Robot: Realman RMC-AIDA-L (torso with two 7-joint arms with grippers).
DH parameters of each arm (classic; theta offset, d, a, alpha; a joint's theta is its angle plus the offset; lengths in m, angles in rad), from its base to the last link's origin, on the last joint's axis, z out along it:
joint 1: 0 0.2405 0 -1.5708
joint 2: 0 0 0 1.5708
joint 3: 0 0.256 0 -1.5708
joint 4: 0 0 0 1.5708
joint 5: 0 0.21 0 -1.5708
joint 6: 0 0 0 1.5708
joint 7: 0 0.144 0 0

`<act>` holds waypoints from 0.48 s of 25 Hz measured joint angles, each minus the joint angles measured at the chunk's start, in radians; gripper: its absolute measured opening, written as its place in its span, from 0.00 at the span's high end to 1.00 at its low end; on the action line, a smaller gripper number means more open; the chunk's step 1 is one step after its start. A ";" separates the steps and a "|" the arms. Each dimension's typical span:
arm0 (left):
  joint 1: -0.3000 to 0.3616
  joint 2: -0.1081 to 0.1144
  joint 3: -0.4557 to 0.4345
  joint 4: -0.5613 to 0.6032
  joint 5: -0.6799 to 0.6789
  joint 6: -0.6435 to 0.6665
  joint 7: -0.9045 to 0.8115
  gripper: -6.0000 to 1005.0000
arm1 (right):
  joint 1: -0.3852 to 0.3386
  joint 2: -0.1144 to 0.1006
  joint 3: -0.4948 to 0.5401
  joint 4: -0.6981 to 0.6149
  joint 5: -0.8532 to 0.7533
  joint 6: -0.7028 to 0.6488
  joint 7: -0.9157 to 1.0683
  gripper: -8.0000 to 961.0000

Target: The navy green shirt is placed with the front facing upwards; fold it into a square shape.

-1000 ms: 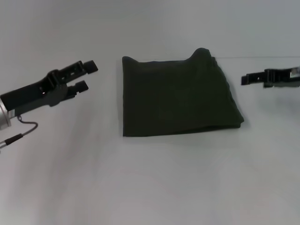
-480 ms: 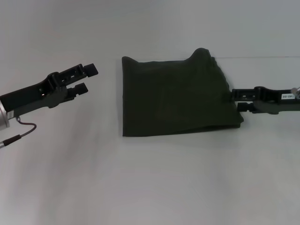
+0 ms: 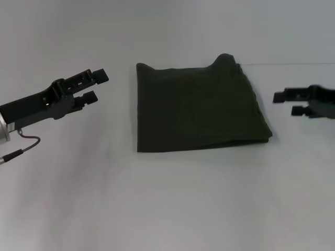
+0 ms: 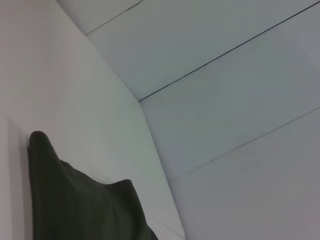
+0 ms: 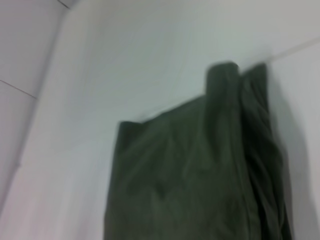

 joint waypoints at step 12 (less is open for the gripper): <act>-0.052 0.012 0.090 -0.009 0.229 -0.005 -0.184 0.05 | -0.016 -0.099 0.249 -0.025 0.009 -0.319 0.076 0.11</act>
